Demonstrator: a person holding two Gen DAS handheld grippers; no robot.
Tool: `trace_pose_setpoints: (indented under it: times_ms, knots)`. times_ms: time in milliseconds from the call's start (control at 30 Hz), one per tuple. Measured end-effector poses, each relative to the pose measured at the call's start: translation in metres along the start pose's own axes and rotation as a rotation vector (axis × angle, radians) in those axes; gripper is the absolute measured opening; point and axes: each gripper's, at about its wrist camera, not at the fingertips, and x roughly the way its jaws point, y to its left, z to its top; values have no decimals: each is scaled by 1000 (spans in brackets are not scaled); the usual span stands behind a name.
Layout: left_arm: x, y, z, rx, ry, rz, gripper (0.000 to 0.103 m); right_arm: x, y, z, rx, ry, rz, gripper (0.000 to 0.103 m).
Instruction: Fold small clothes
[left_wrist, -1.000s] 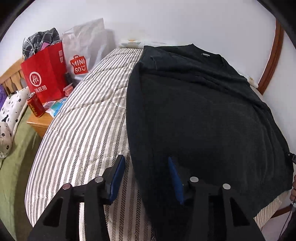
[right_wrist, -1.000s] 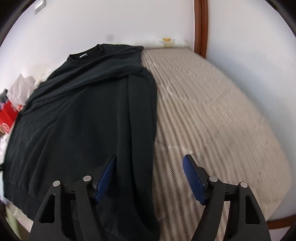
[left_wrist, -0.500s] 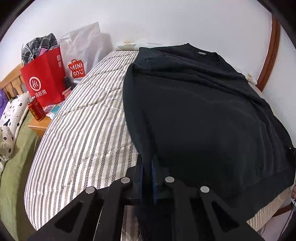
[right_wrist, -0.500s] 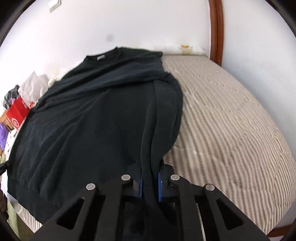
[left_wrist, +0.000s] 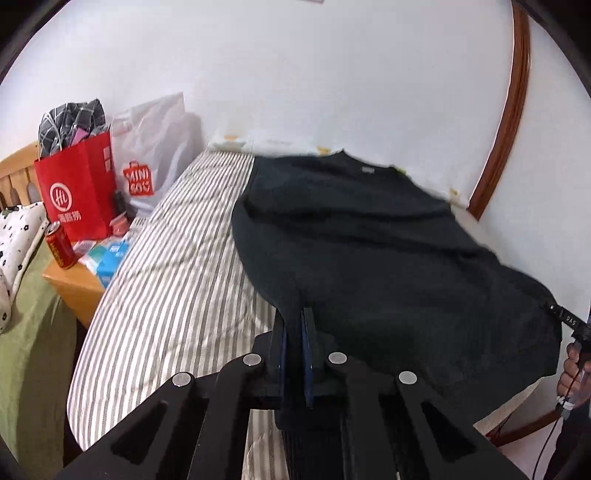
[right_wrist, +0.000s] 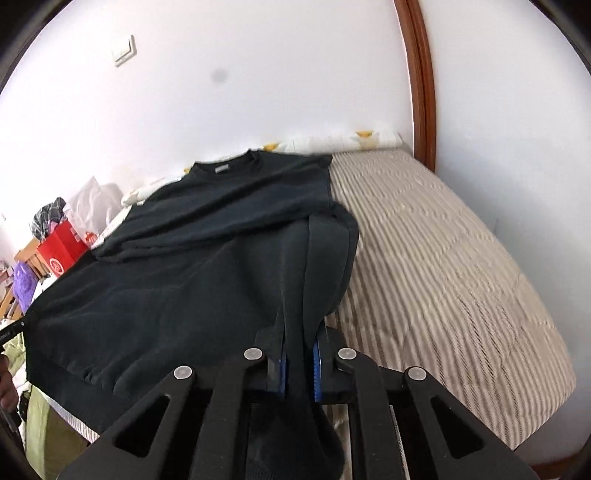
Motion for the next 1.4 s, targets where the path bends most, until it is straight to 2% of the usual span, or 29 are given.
trace_pose_setpoints:
  times_ms: [267,433,733,967,1133,1400]
  knots:
    - [11,3,53,-65,-99,8,7,5,-2,50,65,-79,60,10]
    - [40,6,89,-101,-105,35,7,34,0,84,86,-103,64,10]
    - [99,2,133,-76,-94,96,7,101,8,139,149,-62,72,10]
    - [152,9,151,-85,-58,135,7,154,8,159,150,-39,61,10]
    - [190,12,150,-75,-5,175,7,211,10,161,118,31,4,10]
    - [217,16,144,-59,47,190,10,255,6,157,117,114,-14,11]
